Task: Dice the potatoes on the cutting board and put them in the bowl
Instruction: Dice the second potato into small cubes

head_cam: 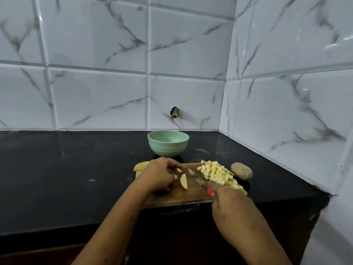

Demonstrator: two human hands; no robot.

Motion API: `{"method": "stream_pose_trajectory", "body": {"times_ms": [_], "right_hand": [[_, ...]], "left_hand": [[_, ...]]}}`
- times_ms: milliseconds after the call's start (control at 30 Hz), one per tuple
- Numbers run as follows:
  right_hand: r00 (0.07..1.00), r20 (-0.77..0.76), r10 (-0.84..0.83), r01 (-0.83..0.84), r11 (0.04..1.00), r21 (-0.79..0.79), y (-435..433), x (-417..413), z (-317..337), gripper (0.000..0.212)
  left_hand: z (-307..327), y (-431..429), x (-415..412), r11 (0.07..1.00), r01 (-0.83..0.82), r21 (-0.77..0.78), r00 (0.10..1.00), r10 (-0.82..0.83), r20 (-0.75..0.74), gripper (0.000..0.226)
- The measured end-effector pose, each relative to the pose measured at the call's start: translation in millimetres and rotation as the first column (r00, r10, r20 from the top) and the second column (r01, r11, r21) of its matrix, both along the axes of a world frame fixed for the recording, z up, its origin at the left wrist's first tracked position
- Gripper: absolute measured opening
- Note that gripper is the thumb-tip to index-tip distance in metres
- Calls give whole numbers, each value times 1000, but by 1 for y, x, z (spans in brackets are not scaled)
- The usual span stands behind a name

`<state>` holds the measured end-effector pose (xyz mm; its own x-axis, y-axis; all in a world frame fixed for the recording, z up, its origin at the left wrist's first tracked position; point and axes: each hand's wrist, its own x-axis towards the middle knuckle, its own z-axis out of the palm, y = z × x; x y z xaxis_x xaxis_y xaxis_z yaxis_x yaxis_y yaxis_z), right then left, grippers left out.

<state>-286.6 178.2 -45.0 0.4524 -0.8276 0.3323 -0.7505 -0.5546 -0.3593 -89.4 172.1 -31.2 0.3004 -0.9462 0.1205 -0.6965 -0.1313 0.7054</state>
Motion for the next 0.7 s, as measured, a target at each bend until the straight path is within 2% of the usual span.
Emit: {"method": "stream_pose_trajectory", "body": {"times_ms": [33, 100, 133, 200, 333, 400, 500, 567, 600, 700], "right_hand": [[1000, 7, -8, 8, 1000, 2, 0, -1, 1, 41], [1000, 8, -21, 21, 1000, 13, -1, -3, 2, 43], [1000, 7, -24, 24, 1000, 19, -2, -3, 2, 43], [1000, 12, -25, 25, 1000, 15, -1, -4, 4, 43], [1000, 28, -4, 5, 1000, -14, -1, -5, 3, 42], [1000, 24, -1, 2, 1000, -30, -3, -5, 1, 42], [1000, 23, 0, 0, 999, -33, -6, -7, -1, 42], [999, 32, 9, -8, 999, -39, -9, -7, -2, 42], [999, 37, 12, -10, 999, -44, -10, -7, -2, 41], [999, 44, 19, -17, 999, -36, -13, -6, -4, 41]], "left_hand": [[0, -4, 2, 1000, -1, -4, 992, 2, 127, 34], [1, -13, 6, 1000, 2, 4, 872, -4, 490, 42], [0, -17, 7, 1000, 19, 5, 796, -18, 605, 43], [-1, -24, 9, 999, 29, 26, 719, -39, 693, 39], [0, -32, 6, 998, -2, -66, 635, 52, 770, 25], [-2, -32, 1, 994, -28, -104, 622, 99, 777, 25], [-4, -28, -2, 980, -65, -189, 686, 182, 704, 23], [-5, -19, -3, 966, -134, -223, 784, 241, 572, 24], [-7, -15, -5, 965, -171, -197, 818, 250, 518, 29], [-16, -7, -16, 979, -190, -69, 849, 199, 489, 39]]}}
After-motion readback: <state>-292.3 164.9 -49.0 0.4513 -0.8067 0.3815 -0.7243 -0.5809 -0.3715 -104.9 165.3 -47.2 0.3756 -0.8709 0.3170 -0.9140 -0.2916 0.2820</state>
